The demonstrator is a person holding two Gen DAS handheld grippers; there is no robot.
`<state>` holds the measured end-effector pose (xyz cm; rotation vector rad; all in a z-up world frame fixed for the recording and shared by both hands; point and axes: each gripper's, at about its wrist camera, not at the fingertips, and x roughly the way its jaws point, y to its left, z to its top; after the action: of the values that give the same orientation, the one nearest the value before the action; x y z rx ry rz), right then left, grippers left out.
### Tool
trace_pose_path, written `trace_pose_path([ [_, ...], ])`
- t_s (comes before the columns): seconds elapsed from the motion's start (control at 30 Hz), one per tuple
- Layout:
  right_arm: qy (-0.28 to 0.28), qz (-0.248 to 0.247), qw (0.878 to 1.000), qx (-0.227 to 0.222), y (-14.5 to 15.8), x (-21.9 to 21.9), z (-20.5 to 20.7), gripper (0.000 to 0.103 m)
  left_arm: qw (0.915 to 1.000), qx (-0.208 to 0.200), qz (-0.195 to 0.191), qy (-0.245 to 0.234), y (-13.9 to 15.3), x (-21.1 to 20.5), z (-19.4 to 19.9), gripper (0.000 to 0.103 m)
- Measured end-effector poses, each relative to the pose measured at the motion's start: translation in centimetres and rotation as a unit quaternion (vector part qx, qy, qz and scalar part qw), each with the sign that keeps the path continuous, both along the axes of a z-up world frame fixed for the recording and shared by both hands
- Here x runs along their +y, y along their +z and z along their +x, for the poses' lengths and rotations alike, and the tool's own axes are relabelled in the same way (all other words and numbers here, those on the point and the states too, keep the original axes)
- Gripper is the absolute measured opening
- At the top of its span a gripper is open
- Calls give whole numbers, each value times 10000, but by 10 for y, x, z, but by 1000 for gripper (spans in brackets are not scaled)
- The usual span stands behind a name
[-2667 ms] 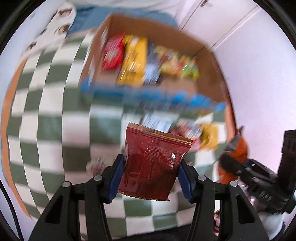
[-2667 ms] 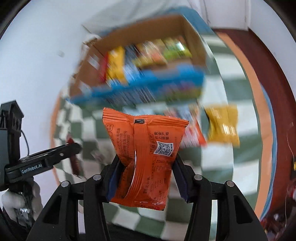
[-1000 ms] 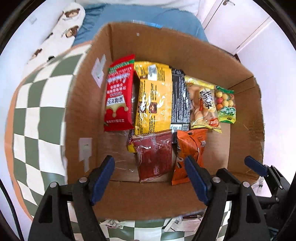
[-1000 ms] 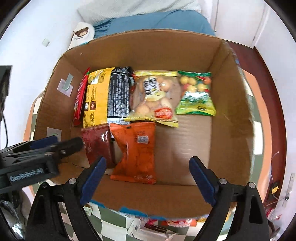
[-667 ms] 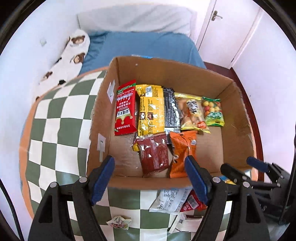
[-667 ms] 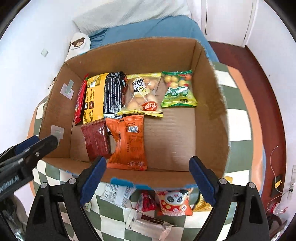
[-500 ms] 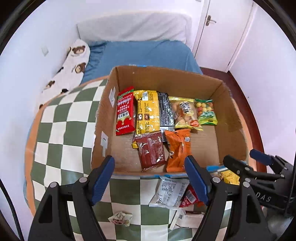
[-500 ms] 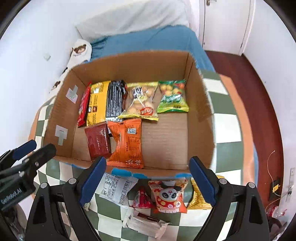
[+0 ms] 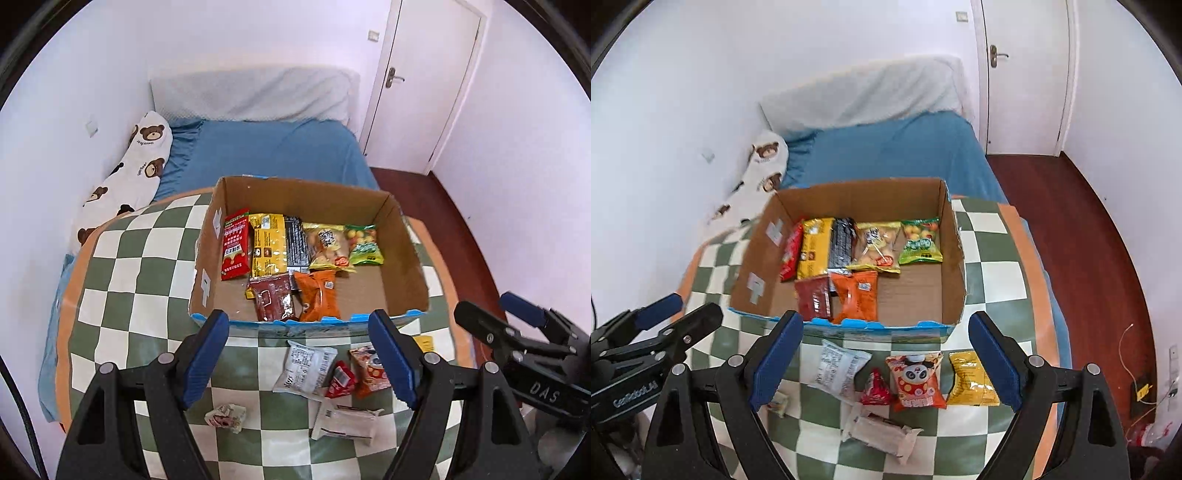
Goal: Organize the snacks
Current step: 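Grasp the white photo-printed bag with the left tool while the right tool grasps the white bar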
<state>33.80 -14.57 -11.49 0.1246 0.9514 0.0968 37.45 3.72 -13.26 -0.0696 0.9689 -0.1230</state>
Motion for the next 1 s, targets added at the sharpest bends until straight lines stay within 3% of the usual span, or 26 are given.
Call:
trace_pose_path([
  [0.07,50,27,10000,78,-2,1,-10,93,10000,-6,-35,19,1,4,-6,77],
  [0.13,106,51,9996,262,-14,1,-16,93,10000,30,-42,65,-5,9,-11,89],
  [0.2,227,58,9981,575,-36,2,-20,93,9998,171,33,135,-18,15,-15,94],
  [0.3,562,12,9910,1214,-81,9,-23,93,9978,570,215,243,-52,26,-18,95],
  [0.43,1119,-407,9741,1924,-147,34,-28,93,9911,1134,535,451,-110,47,-31,95],
  [0.6,1767,-1077,9439,2572,-225,67,-34,93,9724,2069,685,838,-187,83,-55,95],
  [0.77,2192,-1722,9177,2830,-279,88,-41,93,9541,2721,204,1234,-227,109,-68,95],
  [0.87,2238,-1750,9168,2808,-294,89,-41,92,9479,2853,-16,1416,-239,118,-64,95],
  [0.93,1977,-1337,9274,2882,-298,81,-37,79,9458,2893,-97,1469,-245,121,-60,95],
  [1.0,1398,-848,9394,3013,-299,67,-31,79,9465,2910,-39,1397,-249,119,-52,95],
])
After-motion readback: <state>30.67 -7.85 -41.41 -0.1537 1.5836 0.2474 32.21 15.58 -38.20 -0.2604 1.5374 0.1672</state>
